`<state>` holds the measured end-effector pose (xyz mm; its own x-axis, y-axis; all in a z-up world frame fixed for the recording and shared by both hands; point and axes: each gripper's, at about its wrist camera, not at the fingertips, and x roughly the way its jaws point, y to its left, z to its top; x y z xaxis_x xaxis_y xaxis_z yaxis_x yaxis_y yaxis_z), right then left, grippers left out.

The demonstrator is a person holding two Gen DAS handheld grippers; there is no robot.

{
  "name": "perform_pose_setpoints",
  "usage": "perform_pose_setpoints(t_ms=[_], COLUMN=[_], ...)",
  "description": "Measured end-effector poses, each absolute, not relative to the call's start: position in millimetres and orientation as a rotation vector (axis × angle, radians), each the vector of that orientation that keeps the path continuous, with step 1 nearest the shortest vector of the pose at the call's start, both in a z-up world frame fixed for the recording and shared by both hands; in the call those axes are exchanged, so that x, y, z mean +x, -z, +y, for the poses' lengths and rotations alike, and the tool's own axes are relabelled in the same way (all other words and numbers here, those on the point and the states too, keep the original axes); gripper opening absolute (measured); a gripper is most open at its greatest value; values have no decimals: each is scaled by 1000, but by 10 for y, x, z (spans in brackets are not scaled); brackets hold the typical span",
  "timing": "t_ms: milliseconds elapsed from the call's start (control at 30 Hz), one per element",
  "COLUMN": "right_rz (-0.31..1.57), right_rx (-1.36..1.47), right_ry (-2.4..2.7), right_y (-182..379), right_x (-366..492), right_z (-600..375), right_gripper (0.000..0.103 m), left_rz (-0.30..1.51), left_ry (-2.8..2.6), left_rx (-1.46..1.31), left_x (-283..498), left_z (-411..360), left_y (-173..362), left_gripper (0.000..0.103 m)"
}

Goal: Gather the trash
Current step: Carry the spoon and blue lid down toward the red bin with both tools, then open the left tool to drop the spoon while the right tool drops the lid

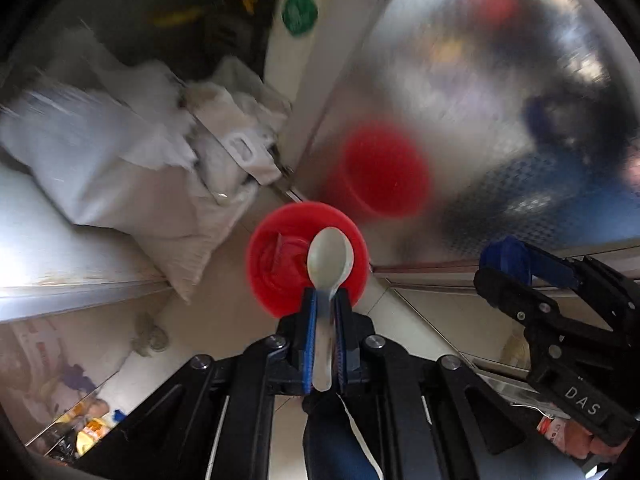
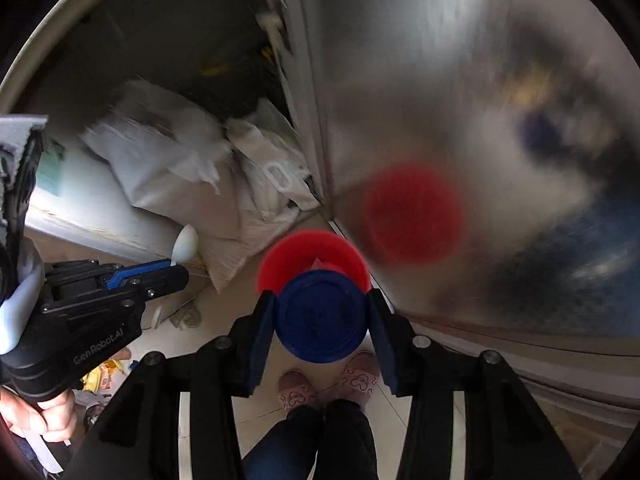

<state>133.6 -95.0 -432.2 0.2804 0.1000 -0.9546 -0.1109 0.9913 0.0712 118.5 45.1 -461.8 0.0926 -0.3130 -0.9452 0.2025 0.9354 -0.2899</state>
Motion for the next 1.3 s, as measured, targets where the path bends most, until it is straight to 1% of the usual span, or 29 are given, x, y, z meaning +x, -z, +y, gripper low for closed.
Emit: perform_pose_setpoints(t_ms=[167,267,333,367,400,433,500,633,833,967,1033,1100,1167,1267,1300], right_rz=[1336,1350,1359,1361,1364,1366,1369,1374,1354,1354,1362,1363,1366,1383,1384], right_rx=[15,-2,-7,-7,-7,-4,0,4,-43,-65,-68,-77,-95,-117,-126], right_ry=[-116,-116,-110,-107,-104,-101,-99,-104,-156,-202,-229,-259,-277,-300,-313], right_y=[4862,5078,5184,5226,5255,5276,5291,5287,5199,5254,5296,5321,5375,5473,5498], right_x=[1472,1493,1507,1518,1513,1529,1528,1553,1572,1599,1605,1605,1611,1641,1647], right_z=[-983,-987,-1019,-1036,-1073,-1080,-1144,-1166,-1115,-1029,-977,-929,-882,-802,-769], right_gripper=[43,43,43,43,43,43,43,43,43,43,43,43,43,43,43], left_rz=[1459,1469,1478,1479,1480,1485,1500,1520,1482,1473,1465,1461,1460,1456,1457], left_ry=[419,424,444,450,453,458,452,462,397,354,332,315,286,249,241], left_rx=[-98,-115,-118,-116,-117,-116,-98,-77,-77,-101,-104,-102,-88,-93,-99], left_x=[1261,1292,1307,1322,1329,1340,1341,1355,1327,1331,1327,1320,1310,1276,1259], left_z=[355,317,262,245,233,216,193,195,358,505,574,639,699,797,828], left_y=[5149,5346,5441,5468,5490,5511,5532,5565,5479,5469,5475,5495,5527,5569,5581], left_gripper=[8,8,12,20,23,23,28,28,28,28,34,48,53,54,57])
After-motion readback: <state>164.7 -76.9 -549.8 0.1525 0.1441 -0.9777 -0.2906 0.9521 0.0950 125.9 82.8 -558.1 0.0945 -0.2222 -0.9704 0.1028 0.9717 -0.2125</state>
